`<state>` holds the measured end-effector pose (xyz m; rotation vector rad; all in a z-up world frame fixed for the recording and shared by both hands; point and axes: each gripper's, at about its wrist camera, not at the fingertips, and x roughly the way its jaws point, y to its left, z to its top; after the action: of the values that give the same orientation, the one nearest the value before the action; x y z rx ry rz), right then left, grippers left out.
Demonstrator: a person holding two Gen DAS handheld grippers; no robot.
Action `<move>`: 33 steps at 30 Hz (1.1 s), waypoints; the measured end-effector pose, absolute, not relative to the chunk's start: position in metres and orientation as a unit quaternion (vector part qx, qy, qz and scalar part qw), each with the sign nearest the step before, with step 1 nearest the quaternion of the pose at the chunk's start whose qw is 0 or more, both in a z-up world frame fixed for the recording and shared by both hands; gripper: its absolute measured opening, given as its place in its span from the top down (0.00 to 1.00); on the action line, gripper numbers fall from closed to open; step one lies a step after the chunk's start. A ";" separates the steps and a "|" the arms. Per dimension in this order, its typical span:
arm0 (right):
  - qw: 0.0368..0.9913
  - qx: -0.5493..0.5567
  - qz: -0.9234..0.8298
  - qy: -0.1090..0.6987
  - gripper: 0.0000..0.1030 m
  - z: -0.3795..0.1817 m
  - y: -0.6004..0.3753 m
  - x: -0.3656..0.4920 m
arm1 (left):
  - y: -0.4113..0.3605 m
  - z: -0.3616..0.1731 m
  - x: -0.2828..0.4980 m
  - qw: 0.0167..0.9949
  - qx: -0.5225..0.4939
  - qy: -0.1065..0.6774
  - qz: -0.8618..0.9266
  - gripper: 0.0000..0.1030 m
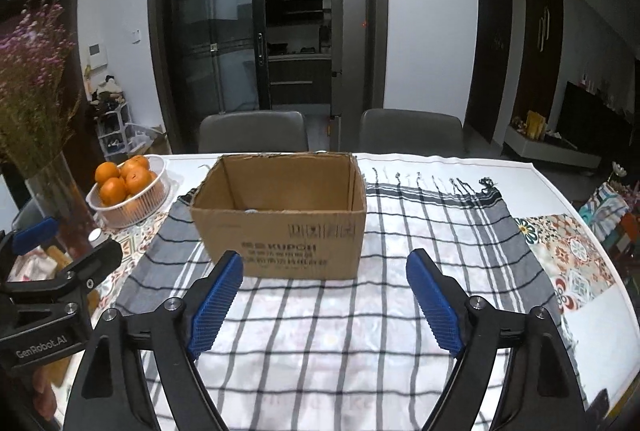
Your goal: Organize rigid objects
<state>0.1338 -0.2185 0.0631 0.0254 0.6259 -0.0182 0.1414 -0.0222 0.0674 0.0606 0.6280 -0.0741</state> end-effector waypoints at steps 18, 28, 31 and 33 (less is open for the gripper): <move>0.957 0.019 -0.016 0.290 0.17 0.052 -0.214 0.042 | -0.020 0.056 0.058 0.956 0.017 0.285 -0.062 0.00; 0.959 0.030 -0.017 0.281 0.17 0.049 -0.218 0.020 | -0.021 0.056 0.041 0.960 0.017 0.272 -0.063 0.00; 0.959 0.035 -0.016 0.279 0.17 0.049 -0.219 0.016 | -0.022 0.057 0.038 0.961 0.019 0.267 -0.063 0.00; 0.960 0.035 -0.016 0.278 0.17 0.049 -0.220 0.015 | -0.022 0.057 0.037 0.962 0.020 0.266 -0.063 0.00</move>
<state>0.0152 -0.2197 0.0494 0.0713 0.5641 -0.0315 0.0369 -0.0223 0.0574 0.0413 0.5389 -0.1285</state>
